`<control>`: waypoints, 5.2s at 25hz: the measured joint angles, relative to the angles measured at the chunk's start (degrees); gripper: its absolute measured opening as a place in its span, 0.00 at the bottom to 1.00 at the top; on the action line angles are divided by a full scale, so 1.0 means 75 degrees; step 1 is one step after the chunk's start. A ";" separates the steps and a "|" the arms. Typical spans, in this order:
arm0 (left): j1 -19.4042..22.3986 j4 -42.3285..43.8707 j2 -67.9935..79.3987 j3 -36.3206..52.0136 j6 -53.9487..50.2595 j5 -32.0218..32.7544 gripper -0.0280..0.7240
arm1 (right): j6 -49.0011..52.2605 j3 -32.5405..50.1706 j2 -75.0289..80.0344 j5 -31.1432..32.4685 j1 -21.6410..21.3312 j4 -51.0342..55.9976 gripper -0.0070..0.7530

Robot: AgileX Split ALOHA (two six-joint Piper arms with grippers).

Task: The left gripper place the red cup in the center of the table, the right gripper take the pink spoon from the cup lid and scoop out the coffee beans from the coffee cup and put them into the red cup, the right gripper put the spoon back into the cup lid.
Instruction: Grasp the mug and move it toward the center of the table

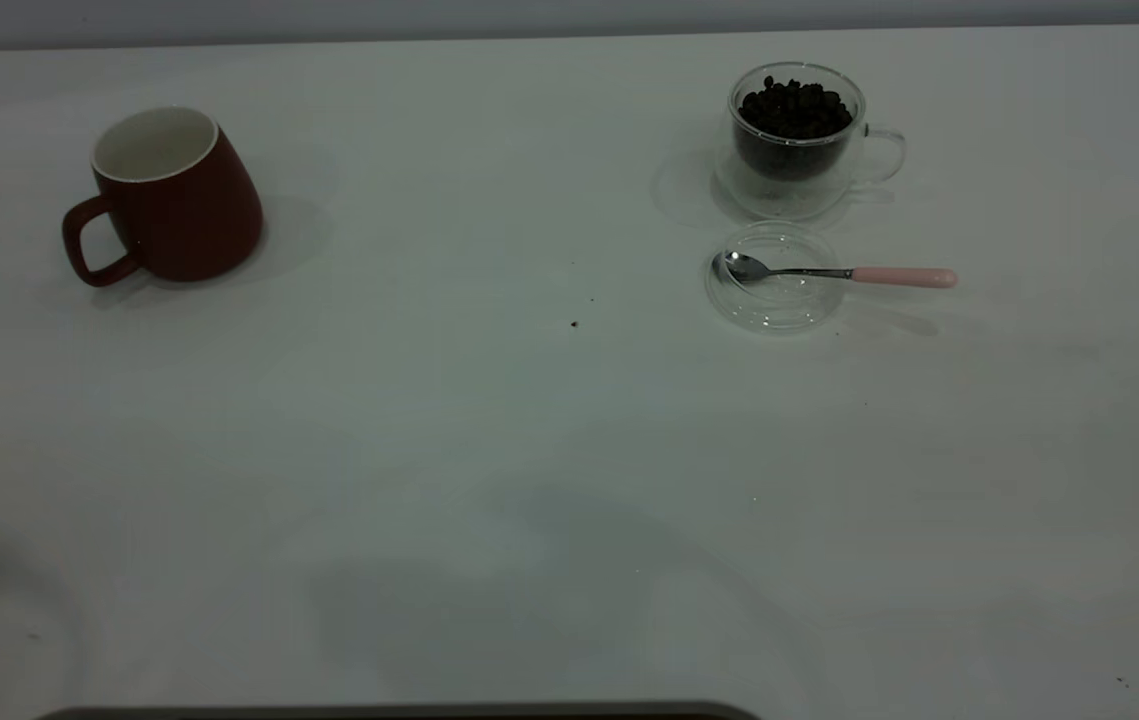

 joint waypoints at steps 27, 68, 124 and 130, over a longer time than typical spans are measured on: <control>0.0000 0.2580 0.7515 -0.2228 0.1740 -0.5255 0.82 | 0.0000 0.0000 0.0000 0.0000 0.0000 0.0000 0.68; -0.1442 0.3403 0.9405 -0.2286 0.3312 -0.9215 0.82 | 0.0000 0.0000 0.0000 0.0000 0.0000 0.0000 0.68; -0.1870 0.3206 1.0251 -0.2580 0.4583 -1.0608 0.82 | 0.0000 0.0000 0.0000 0.0000 0.0000 0.0000 0.68; -0.2486 0.3206 1.0256 -0.2580 0.4583 -1.0617 0.82 | 0.0000 0.0000 0.0000 0.0000 0.0000 0.0000 0.68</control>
